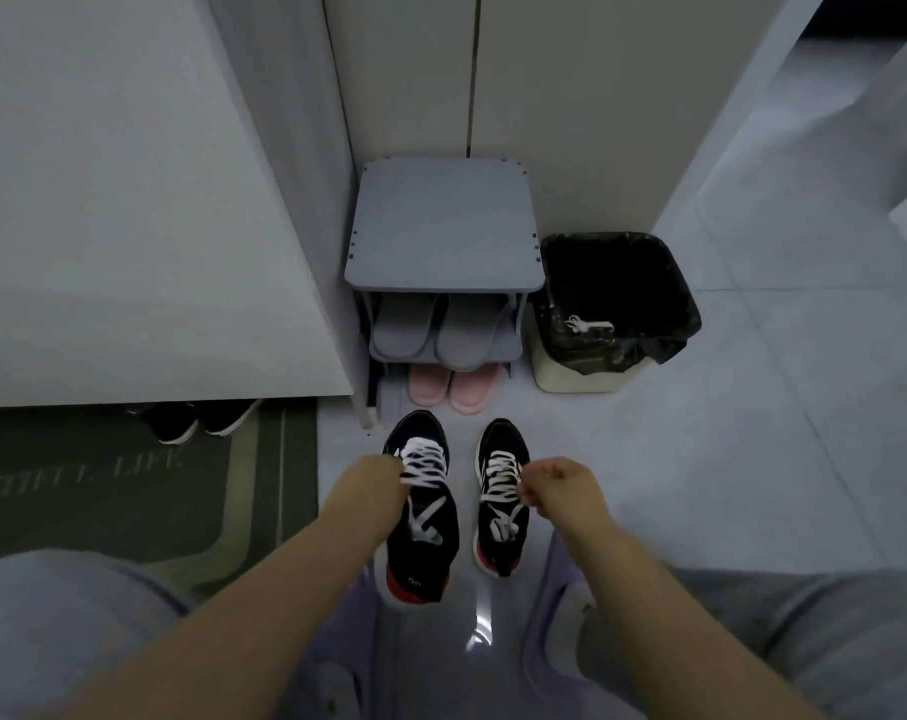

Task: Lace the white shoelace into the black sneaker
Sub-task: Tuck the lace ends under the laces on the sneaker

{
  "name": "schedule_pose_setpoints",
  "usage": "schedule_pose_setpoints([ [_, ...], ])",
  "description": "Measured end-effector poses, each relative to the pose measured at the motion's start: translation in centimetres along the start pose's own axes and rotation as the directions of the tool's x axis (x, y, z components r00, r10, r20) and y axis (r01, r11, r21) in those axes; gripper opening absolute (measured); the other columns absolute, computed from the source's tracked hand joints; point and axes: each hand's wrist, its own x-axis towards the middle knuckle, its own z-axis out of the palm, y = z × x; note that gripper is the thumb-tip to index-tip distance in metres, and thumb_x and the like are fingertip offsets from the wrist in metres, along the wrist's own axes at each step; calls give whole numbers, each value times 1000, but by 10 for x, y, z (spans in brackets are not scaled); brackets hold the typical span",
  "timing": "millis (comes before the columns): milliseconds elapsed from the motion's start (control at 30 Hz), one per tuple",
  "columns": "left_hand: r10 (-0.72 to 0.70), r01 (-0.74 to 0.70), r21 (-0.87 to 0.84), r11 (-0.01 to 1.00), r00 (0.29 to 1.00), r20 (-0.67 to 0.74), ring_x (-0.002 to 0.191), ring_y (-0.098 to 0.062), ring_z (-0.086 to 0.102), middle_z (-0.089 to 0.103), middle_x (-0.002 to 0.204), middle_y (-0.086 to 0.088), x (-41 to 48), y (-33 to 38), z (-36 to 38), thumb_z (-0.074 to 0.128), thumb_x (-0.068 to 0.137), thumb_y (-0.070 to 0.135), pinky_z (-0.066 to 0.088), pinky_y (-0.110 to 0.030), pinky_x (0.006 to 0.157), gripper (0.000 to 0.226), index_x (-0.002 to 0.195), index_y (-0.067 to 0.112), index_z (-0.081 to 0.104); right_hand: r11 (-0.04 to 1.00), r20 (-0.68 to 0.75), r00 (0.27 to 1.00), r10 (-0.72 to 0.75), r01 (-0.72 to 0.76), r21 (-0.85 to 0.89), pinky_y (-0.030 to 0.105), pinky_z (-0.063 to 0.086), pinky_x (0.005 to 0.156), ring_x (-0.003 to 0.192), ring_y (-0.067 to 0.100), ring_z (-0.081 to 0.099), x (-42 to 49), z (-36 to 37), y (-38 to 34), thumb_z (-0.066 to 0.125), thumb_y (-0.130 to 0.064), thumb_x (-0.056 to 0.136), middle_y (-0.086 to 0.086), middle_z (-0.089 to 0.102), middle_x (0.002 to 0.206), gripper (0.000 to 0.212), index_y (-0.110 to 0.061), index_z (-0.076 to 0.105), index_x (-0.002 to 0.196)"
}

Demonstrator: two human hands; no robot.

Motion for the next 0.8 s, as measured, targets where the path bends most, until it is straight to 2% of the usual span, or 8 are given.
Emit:
schedule_pose_setpoints([
  [67, -43, 44, -16, 999, 998, 55, 103, -25, 58, 63, 111, -12, 23, -9, 27, 40, 94, 10, 40, -26, 81, 23, 105, 6, 60, 985, -1, 997, 71, -70, -158, 23, 43, 52, 60, 23, 57, 30, 9, 28, 51, -5, 86, 12, 62, 66, 23, -9, 61, 66],
  [133, -99, 105, -52, 993, 989, 111, 104, -24, 58, 63, 113, -11, 42, -15, 49, 39, 95, 11, 40, -24, 78, 24, 107, 6, 59, 945, 34, 992, 120, -104, -311, 26, 45, 62, 72, 26, 61, 54, 16, 52, 49, -8, 86, 14, 64, 75, 16, -7, 62, 77],
  [200, -153, 169, -117, 979, 979, 134, 102, -24, 58, 63, 111, -12, 59, -17, 66, 39, 96, 14, 37, -22, 73, 24, 108, 7, 59, 897, 64, 984, 167, -124, -425, 24, 36, 63, 79, 24, 58, 74, 18, 69, 49, -11, 89, 14, 64, 86, 12, -8, 60, 89],
  [300, -208, 234, -211, 949, 968, 140, 102, -28, 58, 63, 113, -13, 80, -20, 90, 40, 96, 19, 38, -24, 75, 28, 115, 10, 58, 849, 42, 974, 223, -173, -500, 23, 38, 71, 97, 27, 59, 105, 20, 85, 51, -14, 91, 11, 66, 106, 23, -7, 55, 112],
  [400, -220, 268, -262, 927, 955, 198, 99, -29, 59, 64, 111, -14, 91, -24, 117, 40, 96, 18, 39, -26, 75, 28, 115, 11, 59, 804, 64, 966, 251, -171, -569, 26, 37, 78, 106, 29, 57, 127, 29, 96, 50, -20, 92, 11, 63, 115, 34, -10, 45, 124],
  [567, -294, 384, -322, 866, 909, 294, 76, -22, 51, 65, 98, -14, 91, -31, 140, 42, 94, 15, 33, -24, 64, 21, 103, 7, 60, 680, 80, 968, 236, -105, -726, 30, 41, 84, 108, 29, 57, 145, 39, 113, 39, -19, 96, 12, 62, 117, 28, -11, 53, 119],
  [700, -305, 434, -327, 840, 875, 377, 88, -30, 57, 63, 103, -18, 88, -30, 133, 50, 90, 16, 37, -27, 68, 22, 107, 4, 54, 608, 105, 966, 237, -63, -791, 29, 43, 83, 108, 29, 57, 138, 38, 102, 39, -8, 94, 13, 62, 117, 26, -5, 57, 112],
  [800, -276, 418, -371, 829, 884, 378, 104, -30, 55, 56, 118, -17, 77, -21, 110, 57, 88, 16, 42, -31, 84, 41, 126, 5, 45, 586, 135, 962, 236, -30, -810, 30, 44, 85, 111, 30, 55, 120, 35, 77, 39, -8, 95, 16, 59, 120, 26, -1, 57, 112],
])
